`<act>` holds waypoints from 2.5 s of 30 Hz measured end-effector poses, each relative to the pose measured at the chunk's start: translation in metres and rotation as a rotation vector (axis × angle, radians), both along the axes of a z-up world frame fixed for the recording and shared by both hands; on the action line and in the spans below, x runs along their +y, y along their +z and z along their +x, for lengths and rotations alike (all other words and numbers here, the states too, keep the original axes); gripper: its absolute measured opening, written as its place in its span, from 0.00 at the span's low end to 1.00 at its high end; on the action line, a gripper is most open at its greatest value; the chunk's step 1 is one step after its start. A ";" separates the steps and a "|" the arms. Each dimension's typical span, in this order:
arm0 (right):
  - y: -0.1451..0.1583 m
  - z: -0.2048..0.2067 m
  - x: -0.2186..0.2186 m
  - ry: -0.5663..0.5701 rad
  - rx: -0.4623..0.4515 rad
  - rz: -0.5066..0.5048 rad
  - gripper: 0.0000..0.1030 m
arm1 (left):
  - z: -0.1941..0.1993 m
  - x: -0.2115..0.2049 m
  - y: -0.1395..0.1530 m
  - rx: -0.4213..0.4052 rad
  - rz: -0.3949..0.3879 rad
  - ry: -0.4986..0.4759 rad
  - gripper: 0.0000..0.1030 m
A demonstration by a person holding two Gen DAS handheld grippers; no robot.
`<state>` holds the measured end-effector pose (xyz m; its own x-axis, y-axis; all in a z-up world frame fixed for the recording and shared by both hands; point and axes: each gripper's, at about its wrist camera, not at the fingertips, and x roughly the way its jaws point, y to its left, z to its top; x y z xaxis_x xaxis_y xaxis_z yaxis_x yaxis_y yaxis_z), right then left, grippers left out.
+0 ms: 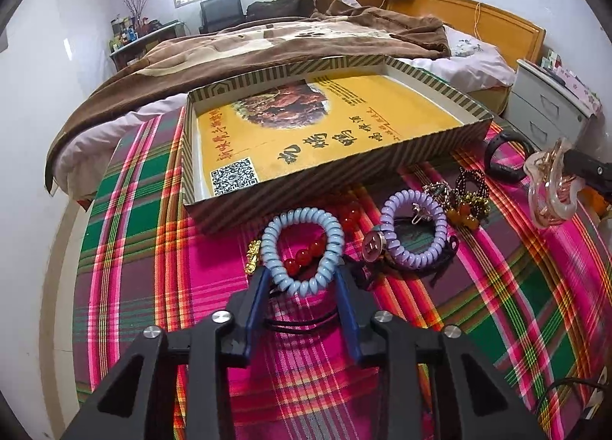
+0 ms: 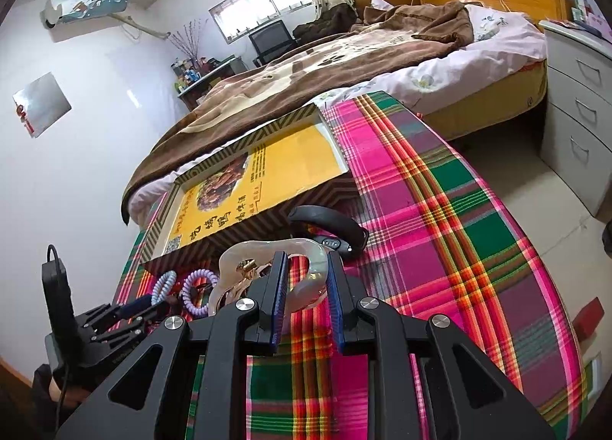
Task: Organize jewelry
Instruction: 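Carry the claw clip with the right tool while the left tool carries the blue bracelet over the yellow lid, then open the right tool to drop the claw clip while the left tool releases the blue bracelet onto the lid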
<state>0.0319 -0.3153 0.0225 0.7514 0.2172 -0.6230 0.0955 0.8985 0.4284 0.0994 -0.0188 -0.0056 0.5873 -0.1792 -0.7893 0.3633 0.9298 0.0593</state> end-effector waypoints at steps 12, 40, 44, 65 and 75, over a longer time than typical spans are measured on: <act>0.003 -0.003 0.001 0.000 -0.015 -0.003 0.20 | -0.017 0.010 0.032 -0.071 -0.081 0.005 0.24; 0.063 0.150 0.016 0.050 -0.009 -0.069 0.20 | 0.103 0.019 0.093 -0.116 -0.187 0.056 0.24; 0.047 0.190 0.017 0.048 0.054 -0.066 0.20 | 0.136 0.017 0.079 -0.082 -0.192 0.072 0.24; -0.021 0.283 0.003 0.034 0.296 0.002 0.20 | 0.220 -0.006 0.004 0.092 -0.125 0.105 0.27; -0.022 0.283 -0.001 0.021 0.302 0.032 0.26 | 0.221 -0.008 0.002 0.111 -0.125 0.105 0.33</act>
<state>0.3148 -0.3161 0.0008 0.5283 0.2537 -0.8103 0.2041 0.8884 0.4112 0.3200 -0.0264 -0.0041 0.5185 -0.2218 -0.8258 0.2615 0.9606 -0.0938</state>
